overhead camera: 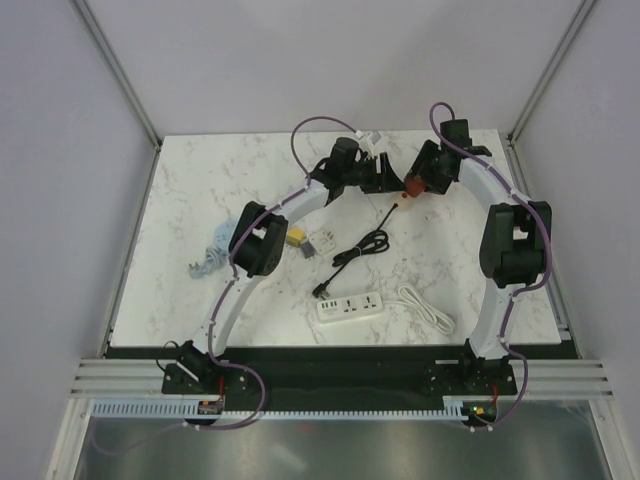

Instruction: Pull the plug off the socket

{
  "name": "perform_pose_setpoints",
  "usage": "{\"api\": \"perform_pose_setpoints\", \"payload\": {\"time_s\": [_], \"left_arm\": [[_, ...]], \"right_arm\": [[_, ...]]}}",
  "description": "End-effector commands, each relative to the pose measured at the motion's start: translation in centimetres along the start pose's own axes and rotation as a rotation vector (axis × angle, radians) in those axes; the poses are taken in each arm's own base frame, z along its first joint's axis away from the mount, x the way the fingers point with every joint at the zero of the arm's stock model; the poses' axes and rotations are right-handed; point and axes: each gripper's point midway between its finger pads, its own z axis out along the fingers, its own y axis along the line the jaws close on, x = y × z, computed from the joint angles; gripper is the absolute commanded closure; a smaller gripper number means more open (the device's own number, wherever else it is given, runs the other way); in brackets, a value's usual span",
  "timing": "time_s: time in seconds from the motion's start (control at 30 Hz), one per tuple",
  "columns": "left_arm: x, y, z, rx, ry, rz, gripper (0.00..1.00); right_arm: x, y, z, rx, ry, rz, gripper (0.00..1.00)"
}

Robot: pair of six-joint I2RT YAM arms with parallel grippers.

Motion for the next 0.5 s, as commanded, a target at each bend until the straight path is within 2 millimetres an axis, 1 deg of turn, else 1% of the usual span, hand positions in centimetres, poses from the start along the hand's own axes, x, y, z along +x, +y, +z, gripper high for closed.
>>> {"api": "perform_pose_setpoints", "payload": {"time_s": [0.0,0.03,0.13,0.27,0.37,0.47], "left_arm": [[0.3,0.5,0.8,-0.003,0.015,-0.055,0.32],[0.8,0.7,0.8,-0.013,0.032,-0.073,0.33],[1.2,1.1,1.1,-0.012,0.043,-0.086,0.38],[1.1,0.6,1.4,0.015,0.048,-0.090,0.38],[1.4,0.6,1.7,0.022,0.050,-0.089,0.40],[1.4,0.4,2.0,0.033,0.046,-0.093,0.54]], "right_arm": [[-4.2,4.0,-3.5,-0.140,-0.132,0.005,1.00],[-4.4,4.2,-3.7,-0.147,-0.136,0.005,1.00],[-4.8,4.6,-4.1,-0.158,-0.146,0.006,1.00],[-4.6,5.1,-4.1,-0.182,-0.132,0.018,1.00],[-4.3,5.0,-3.9,-0.180,-0.127,0.024,1.00],[-3.8,4.8,-3.6,-0.185,-0.116,0.033,1.00]]}}
